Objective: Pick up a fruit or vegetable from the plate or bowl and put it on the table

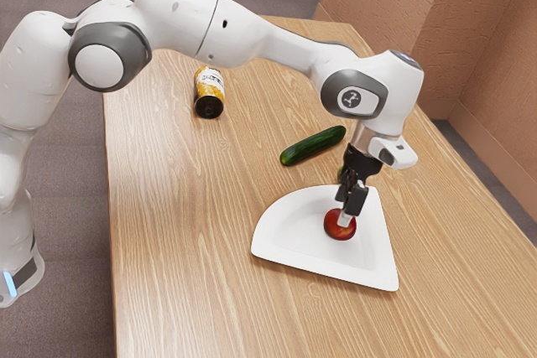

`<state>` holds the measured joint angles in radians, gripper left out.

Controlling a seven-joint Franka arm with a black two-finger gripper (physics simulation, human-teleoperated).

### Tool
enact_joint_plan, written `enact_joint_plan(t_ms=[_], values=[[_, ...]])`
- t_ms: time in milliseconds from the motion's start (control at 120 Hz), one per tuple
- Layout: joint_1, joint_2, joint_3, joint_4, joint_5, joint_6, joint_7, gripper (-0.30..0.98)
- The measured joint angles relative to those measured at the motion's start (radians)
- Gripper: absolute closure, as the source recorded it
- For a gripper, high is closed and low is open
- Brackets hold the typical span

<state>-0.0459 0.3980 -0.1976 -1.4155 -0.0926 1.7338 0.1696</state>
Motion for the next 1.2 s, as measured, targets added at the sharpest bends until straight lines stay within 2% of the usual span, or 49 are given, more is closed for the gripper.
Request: enact_joint_plan(t_ms=[300, 642, 1200], values=[[0.014, -0.004, 0.007, -0.017, -0.006, 0.010, 0.013, 0.00], [0.010, -0.001, 0.002, -0.018, 0.057, 0.011, 0.050, 0.00], [-0.001, 0.003, -0.004, -0.022, 0.046, 0.015, 0.081, 0.00]])
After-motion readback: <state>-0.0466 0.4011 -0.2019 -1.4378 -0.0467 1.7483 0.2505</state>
